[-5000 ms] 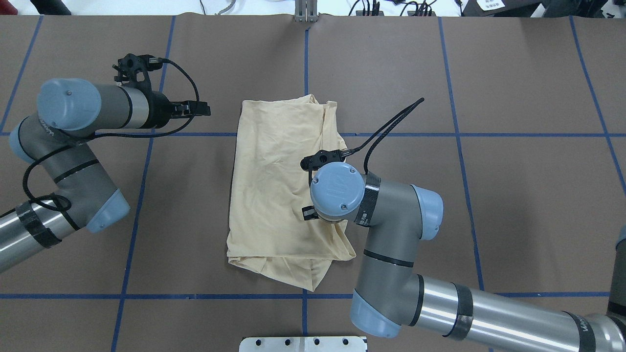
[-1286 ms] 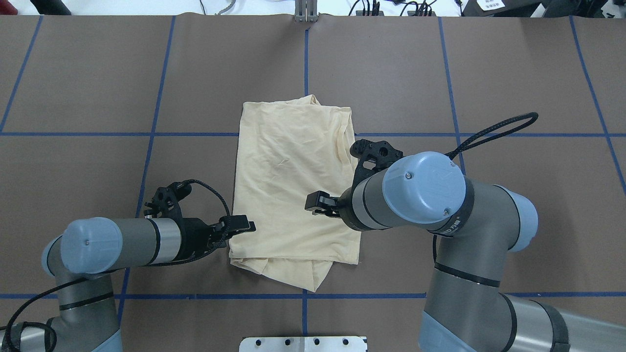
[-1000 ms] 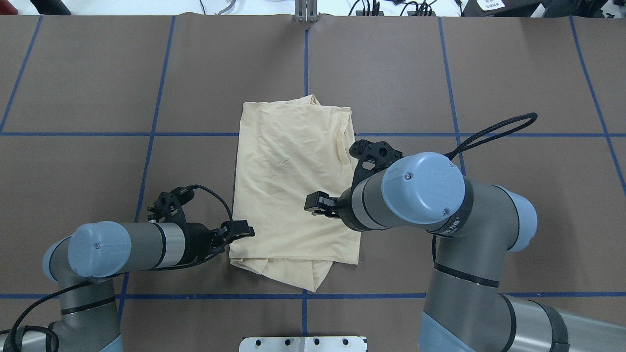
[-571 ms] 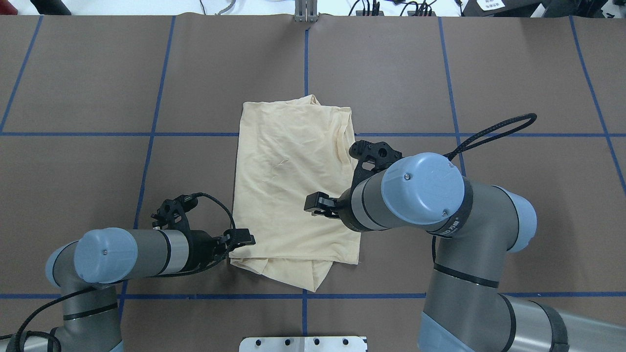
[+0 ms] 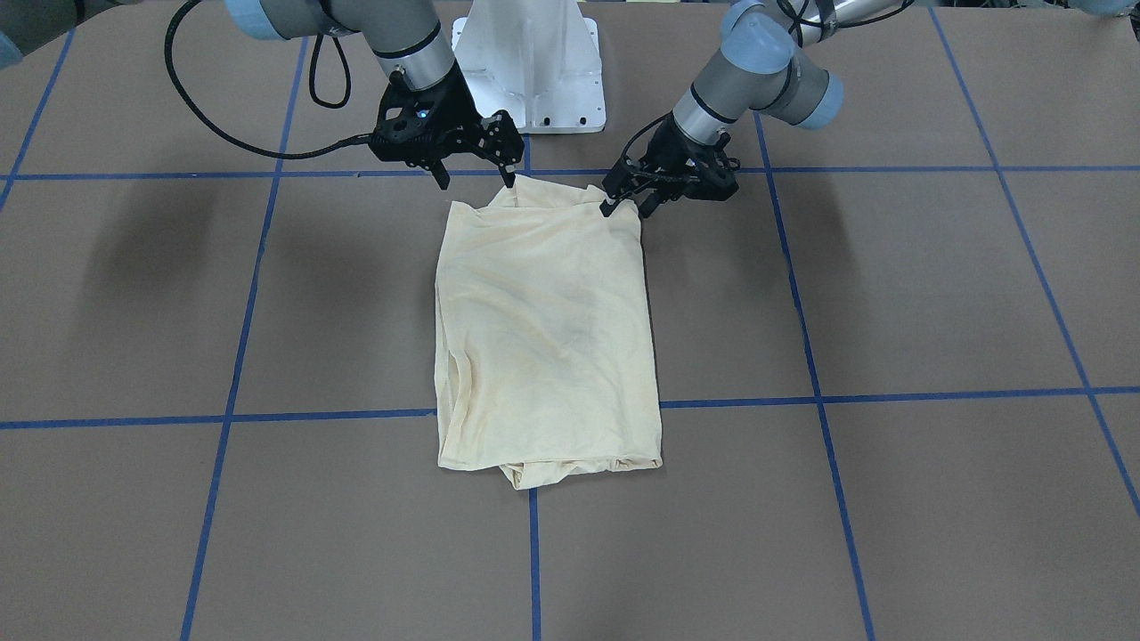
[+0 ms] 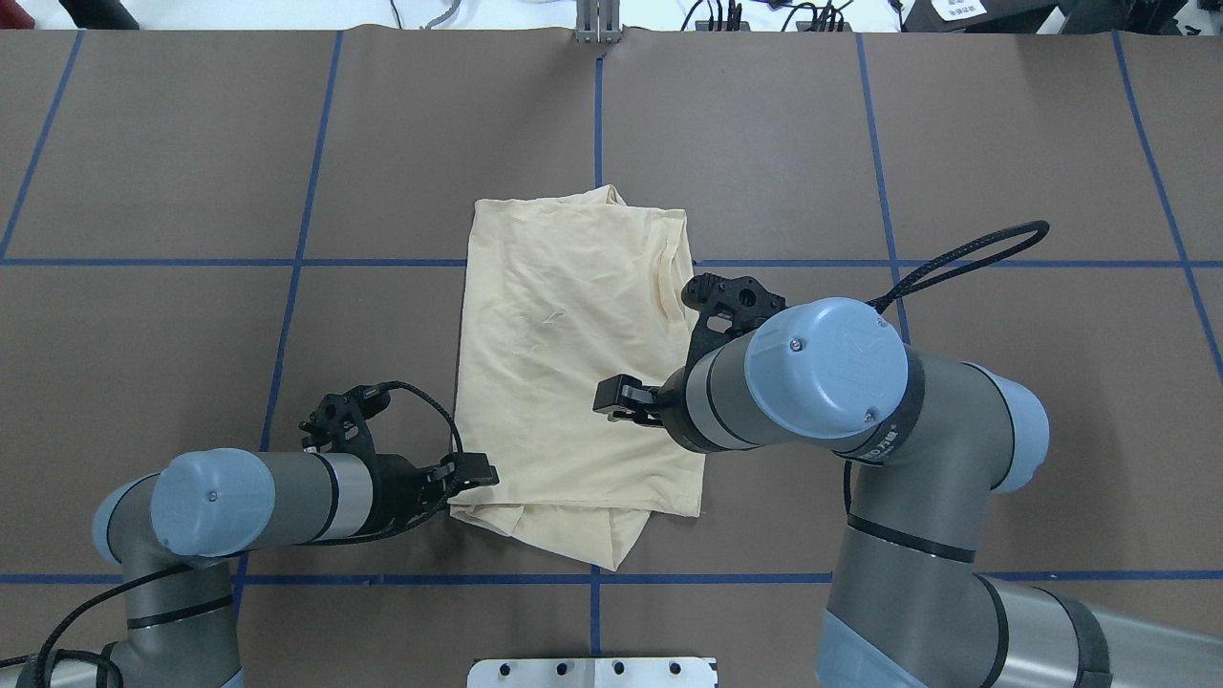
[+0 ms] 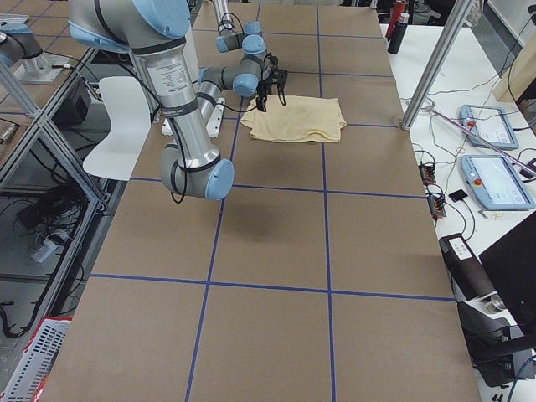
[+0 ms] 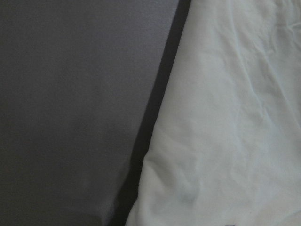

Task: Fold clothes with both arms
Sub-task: 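Grasp the shirt's side edges with both grippers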

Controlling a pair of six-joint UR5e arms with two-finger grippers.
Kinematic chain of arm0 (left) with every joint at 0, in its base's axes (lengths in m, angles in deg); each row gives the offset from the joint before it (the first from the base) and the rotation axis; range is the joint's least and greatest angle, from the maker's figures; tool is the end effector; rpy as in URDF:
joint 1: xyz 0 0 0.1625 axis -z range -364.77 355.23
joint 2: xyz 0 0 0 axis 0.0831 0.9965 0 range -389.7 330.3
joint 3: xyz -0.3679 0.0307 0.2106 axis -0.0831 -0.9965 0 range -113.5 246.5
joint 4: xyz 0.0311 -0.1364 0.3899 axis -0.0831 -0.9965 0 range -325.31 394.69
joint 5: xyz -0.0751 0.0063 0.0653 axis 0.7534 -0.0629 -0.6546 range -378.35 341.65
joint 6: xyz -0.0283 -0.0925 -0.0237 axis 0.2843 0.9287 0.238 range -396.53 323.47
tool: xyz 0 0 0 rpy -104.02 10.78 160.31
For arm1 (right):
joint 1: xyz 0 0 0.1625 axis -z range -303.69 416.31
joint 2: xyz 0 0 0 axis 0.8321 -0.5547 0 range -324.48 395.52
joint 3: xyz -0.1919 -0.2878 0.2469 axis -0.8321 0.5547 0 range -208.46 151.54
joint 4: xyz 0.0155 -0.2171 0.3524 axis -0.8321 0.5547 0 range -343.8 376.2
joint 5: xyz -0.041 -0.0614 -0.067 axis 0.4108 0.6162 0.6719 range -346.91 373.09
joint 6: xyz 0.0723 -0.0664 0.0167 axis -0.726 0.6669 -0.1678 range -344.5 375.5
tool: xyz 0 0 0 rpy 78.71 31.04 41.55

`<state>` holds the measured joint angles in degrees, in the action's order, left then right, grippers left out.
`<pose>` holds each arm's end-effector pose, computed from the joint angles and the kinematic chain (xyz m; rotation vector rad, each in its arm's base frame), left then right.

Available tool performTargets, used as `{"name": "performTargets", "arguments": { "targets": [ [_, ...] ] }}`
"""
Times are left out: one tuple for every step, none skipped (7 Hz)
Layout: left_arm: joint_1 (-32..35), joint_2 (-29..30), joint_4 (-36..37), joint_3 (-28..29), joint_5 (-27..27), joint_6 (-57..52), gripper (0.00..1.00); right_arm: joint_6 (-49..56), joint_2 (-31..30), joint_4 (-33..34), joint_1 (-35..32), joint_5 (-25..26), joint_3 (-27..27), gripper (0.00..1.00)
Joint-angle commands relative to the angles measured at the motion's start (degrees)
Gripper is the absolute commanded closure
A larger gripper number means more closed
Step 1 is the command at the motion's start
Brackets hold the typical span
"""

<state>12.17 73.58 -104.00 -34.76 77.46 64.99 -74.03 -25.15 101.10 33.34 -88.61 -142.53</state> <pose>0.5171 -0.2863 0.3464 -0.0269 1.2876 -0.3617 -0.4873 -0.3293 0.1841 0.0245 -1.0364 0.2527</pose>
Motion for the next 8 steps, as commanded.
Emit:
{"name": "performTargets", "arguments": {
  "targets": [
    [-0.3, 1.0, 1.4, 0.0, 0.1, 0.0, 0.44, 0.0, -0.1, 0.0, -0.1, -0.1, 0.0, 0.00],
    [-0.3, 0.9, 1.5, -0.2, 0.1, -0.1, 0.71, 0.0, -0.1, 0.0, 0.0, -0.1, 0.0, 0.00],
    [-0.3, 0.9, 2.2, -0.5, 0.1, -0.1, 1.00, 0.0, -0.1, 0.0, 0.0, 0.0, 0.1, 0.00],
    [-0.3, 0.9, 2.6, -0.9, 0.3, -0.2, 1.00, -0.1, -0.1, 0.0, 0.6, 0.1, 0.2, 0.00],
    [-0.3, 0.9, 2.6, -1.0, 0.9, -0.3, 1.00, -2.6, -0.1, 0.1, 2.1, 0.5, 0.8, 0.00],
    [-0.3, 1.0, 2.9, -1.6, 2.0, -0.4, 1.00, -7.1, -0.1, 0.3, 4.3, 1.7, 1.6, 0.00],
    [-0.3, 1.0, 3.0, -1.7, 2.0, -0.3, 1.00, -12.3, 0.2, 0.5, 6.4, 4.9, 3.4, 0.00],
    [-0.3, 1.0, 3.0, -1.8, 2.0, -0.3, 1.00, -16.9, 0.8, 0.4, 7.6, 6.9, 6.0, 0.00]
  ]
}}
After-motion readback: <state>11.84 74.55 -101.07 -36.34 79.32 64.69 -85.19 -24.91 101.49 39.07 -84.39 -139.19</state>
